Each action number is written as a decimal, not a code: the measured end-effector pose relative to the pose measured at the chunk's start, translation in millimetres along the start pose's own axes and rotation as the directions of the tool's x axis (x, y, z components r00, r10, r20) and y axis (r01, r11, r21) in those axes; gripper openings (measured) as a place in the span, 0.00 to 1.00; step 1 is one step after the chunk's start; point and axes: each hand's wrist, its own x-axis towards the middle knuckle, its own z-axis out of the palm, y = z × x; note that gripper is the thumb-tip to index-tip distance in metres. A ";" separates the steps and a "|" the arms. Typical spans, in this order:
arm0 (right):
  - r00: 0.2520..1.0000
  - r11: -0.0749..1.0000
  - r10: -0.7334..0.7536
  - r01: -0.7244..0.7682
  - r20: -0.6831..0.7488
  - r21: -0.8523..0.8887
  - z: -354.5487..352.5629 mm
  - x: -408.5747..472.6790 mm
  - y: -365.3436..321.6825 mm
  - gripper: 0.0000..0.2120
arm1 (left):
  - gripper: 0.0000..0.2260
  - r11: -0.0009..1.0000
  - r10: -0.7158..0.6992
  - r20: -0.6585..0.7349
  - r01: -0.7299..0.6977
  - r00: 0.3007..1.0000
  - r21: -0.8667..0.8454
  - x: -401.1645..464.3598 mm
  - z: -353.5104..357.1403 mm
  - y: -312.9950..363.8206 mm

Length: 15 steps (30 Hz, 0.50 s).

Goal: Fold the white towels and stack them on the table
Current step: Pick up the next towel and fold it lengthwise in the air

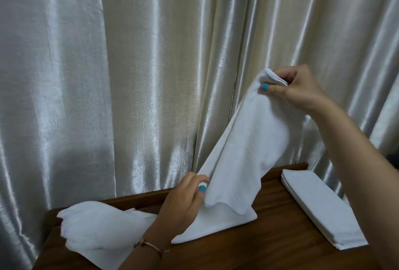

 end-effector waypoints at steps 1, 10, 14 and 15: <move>1.000 1.000 -0.001 0.001 0.004 -0.003 1.3 0.7 -1.1 0.07 | 0.09 0.998 -0.056 -0.008 0.056 0.998 -0.029 -0.7 3.9 1.6; 0.995 0.991 0.090 -0.086 0.036 -0.107 -2.9 0.2 14.4 0.03 | 0.07 0.970 0.013 -0.028 -0.006 1.000 0.242 4.3 4.9 2.1; 0.968 0.968 0.246 -0.242 0.056 -0.072 -10.4 -18.1 41.5 0.05 | 0.06 0.975 0.072 0.015 -0.073 0.997 0.209 3.5 -24.9 -10.6; 0.964 0.964 0.262 -0.259 0.050 -0.053 -10.6 -22.6 46.9 0.04 | 0.06 0.972 0.093 0.005 -0.092 0.996 0.218 4.9 -28.3 -13.5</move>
